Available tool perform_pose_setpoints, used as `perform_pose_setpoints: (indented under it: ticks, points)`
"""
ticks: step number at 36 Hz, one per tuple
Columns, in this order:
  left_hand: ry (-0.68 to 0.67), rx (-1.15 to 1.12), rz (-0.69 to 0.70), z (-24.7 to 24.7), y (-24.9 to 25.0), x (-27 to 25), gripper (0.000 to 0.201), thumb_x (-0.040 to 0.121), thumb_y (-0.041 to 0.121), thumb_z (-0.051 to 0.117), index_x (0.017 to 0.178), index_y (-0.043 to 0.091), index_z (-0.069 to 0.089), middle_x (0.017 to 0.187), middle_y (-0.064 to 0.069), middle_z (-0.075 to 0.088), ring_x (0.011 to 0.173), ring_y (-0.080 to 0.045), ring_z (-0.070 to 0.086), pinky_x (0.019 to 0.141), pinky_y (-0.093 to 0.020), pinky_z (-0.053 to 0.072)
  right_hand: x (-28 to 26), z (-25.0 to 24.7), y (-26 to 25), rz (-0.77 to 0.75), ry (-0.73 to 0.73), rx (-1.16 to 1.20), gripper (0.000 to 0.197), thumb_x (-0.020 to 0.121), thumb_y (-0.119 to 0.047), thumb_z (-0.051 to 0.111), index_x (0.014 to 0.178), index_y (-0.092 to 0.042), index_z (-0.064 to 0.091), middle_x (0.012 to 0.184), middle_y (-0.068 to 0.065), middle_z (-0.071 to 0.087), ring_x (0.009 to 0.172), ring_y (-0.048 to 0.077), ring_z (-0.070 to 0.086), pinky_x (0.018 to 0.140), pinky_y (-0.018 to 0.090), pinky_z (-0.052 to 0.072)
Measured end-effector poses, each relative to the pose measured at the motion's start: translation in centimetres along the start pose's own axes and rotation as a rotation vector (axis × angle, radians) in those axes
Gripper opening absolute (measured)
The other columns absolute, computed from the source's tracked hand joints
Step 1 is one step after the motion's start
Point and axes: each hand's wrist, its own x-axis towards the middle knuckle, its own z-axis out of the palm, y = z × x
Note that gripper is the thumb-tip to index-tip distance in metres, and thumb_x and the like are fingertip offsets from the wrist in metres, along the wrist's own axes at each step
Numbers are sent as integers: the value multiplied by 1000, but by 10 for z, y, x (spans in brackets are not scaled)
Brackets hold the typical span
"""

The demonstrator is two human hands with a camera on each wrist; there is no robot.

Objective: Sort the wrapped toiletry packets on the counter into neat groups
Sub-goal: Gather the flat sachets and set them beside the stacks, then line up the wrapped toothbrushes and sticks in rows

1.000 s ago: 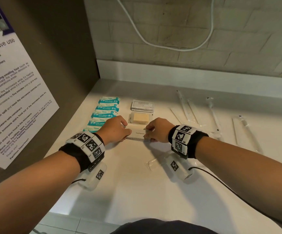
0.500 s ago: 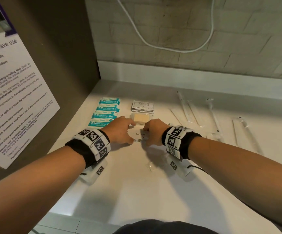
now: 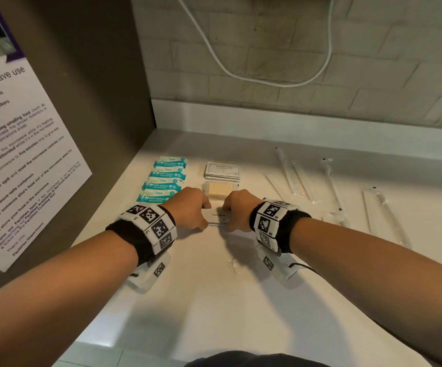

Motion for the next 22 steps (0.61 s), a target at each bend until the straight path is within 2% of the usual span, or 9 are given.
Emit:
perform_pose_setpoints:
  ticks: [2, 7, 10, 13, 15, 18, 20, 22]
  points:
    - [-2, -2, 0, 0, 0, -1, 60, 73, 20, 79, 130, 21, 61, 126, 0, 61, 109, -20, 59, 91, -27, 47, -1, 0, 0, -3, -3, -10, 38, 74, -29, 76, 106, -9, 68, 100, 6, 68, 80, 21, 58, 71, 26, 51]
    - [0, -21, 12, 2, 0, -2, 63, 74, 18, 79, 133, 20, 57, 128, -2, 60, 111, -22, 59, 92, -27, 48, -4, -1, 1, -21, -9, -17, 34, 77, -31, 73, 102, -9, 68, 99, 7, 68, 78, 21, 57, 67, 25, 45]
    - [2, -39, 17, 3, -1, -5, 62, 74, 18, 80, 132, 20, 58, 128, -2, 61, 111, -23, 60, 93, -29, 48, -7, -1, 4, -30, 5, 0, 34, 78, -30, 73, 104, -10, 68, 101, 7, 68, 84, 22, 59, 69, 26, 46]
    - [11, -44, 23, 2, -1, -8, 60, 73, 24, 81, 128, 21, 60, 126, -1, 61, 107, -21, 59, 94, -30, 49, -12, -1, 9, -54, 24, 38, 39, 76, -30, 74, 109, -9, 67, 107, 6, 68, 99, 25, 62, 83, 31, 52]
    - [18, -41, 21, 1, -1, -9, 60, 73, 25, 81, 129, 21, 59, 126, -1, 60, 107, -20, 58, 93, -29, 48, -16, -2, 13, -65, 38, 54, 47, 77, -30, 73, 118, -9, 63, 117, 6, 65, 107, 25, 60, 92, 34, 50]
    - [16, -22, 19, 0, 0, -11, 66, 75, 27, 81, 134, 20, 53, 131, -1, 57, 113, -21, 57, 94, -28, 48, -26, -7, 21, -70, 81, 114, 58, 79, -32, 73, 130, -12, 56, 127, 3, 60, 116, 22, 56, 99, 32, 47]
    - [14, 5, 21, -3, 3, -13, 67, 76, 30, 80, 136, 22, 51, 132, 1, 55, 114, -21, 57, 96, -31, 49, -34, -12, 30, -72, 118, 173, 56, 81, -33, 72, 131, -14, 56, 126, 1, 60, 112, 19, 57, 96, 29, 47]
    - [7, 37, 34, -9, 11, -15, 64, 77, 34, 77, 135, 24, 51, 130, 3, 56, 113, -20, 58, 96, -34, 50, -43, -19, 42, -57, 147, 212, 38, 85, -28, 67, 120, -14, 61, 118, 1, 63, 103, 17, 59, 90, 25, 48]
